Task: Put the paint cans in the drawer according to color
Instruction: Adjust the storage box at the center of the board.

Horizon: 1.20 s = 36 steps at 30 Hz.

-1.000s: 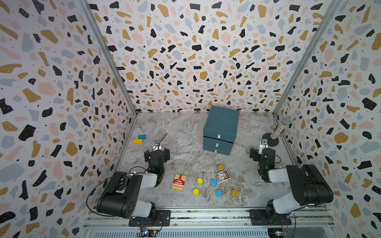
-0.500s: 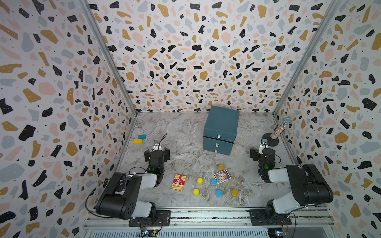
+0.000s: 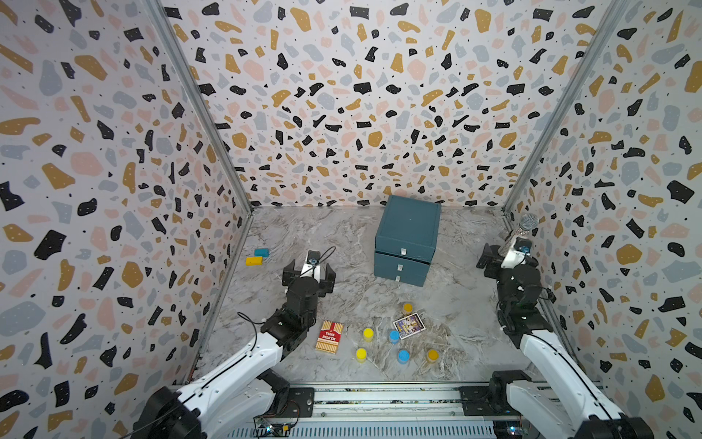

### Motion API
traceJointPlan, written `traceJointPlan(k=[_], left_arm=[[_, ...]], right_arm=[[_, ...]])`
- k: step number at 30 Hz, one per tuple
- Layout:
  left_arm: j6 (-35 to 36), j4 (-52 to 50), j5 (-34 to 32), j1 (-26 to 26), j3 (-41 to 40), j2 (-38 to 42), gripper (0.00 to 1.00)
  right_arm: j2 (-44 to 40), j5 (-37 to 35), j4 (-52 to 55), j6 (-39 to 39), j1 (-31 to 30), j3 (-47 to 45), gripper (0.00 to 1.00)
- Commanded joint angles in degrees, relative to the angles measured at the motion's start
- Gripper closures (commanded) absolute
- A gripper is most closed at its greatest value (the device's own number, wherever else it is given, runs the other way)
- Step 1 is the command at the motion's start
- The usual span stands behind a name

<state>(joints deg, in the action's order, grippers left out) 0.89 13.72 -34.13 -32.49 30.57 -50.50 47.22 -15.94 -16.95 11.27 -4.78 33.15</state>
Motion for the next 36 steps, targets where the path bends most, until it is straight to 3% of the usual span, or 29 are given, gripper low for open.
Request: traceJointPlan(k=[1, 3, 4, 5, 7, 11, 14, 16, 20, 29, 33, 36], left_arm=[[-14.16, -12.39, 4.83, -0.64, 6.93, 4.86, 0.00], [-31.23, -17.97, 6.35, -0.58, 7.06, 7.17, 0.00], [-40.26, -16.79, 5.71, -0.57, 4.36, 8.29, 0.00], [-44.71, -12.20, 7.97, -0.24, 1.68, 8.97, 0.00], [-41.81, -9.24, 15.54, 0.75, 2.52, 9.04, 0.00], [-40.04, -35.45, 17.53, 0.73, 18.24, 3.41, 0.00], [-36.92, -47.78, 22.90, 0.70, 24.92, -0.85, 0.00], [-36.53, -51.43, 26.39, 0.67, 24.87, -1.20, 0.00], [-38.15, -51.65, 30.74, 0.59, 19.56, 1.85, 0.00], [-38.02, -51.45, 31.49, -0.69, 15.93, 2.70, 0.08], [-37.63, -51.51, 31.49, -0.84, 15.50, 2.71, 0.09], [-37.98, -51.32, 31.32, -0.86, 15.30, 2.97, 0.09]], right_arm=[[-4.19, 9.74, 22.37, 12.22, -0.32, 9.66, 0.00], [-6.18, 14.17, 27.99, 21.31, -0.27, 10.78, 0.00], [-7.41, 14.48, 28.55, 27.50, -0.30, 8.86, 0.00], [-8.79, 15.45, 27.77, 30.75, -0.24, 6.82, 0.00], [-9.82, 19.97, 24.58, 32.42, -0.32, 4.20, 0.00], [-4.54, 21.71, 38.92, 31.89, -0.31, 10.91, 0.02], [-0.45, 25.07, 48.61, 28.30, -0.64, 15.47, 0.13], [1.61, 26.83, 53.94, 26.17, -1.20, 16.99, 0.24], [2.19, 29.26, 58.29, 25.00, -4.02, 15.79, 0.33], [-0.25, 28.07, 52.31, 32.08, -17.19, 9.35, 0.53], [1.74, 20.87, 54.80, 32.57, -26.21, 8.13, 0.55], [1.93, 23.55, 49.22, 36.84, -28.69, 5.76, 0.55]])
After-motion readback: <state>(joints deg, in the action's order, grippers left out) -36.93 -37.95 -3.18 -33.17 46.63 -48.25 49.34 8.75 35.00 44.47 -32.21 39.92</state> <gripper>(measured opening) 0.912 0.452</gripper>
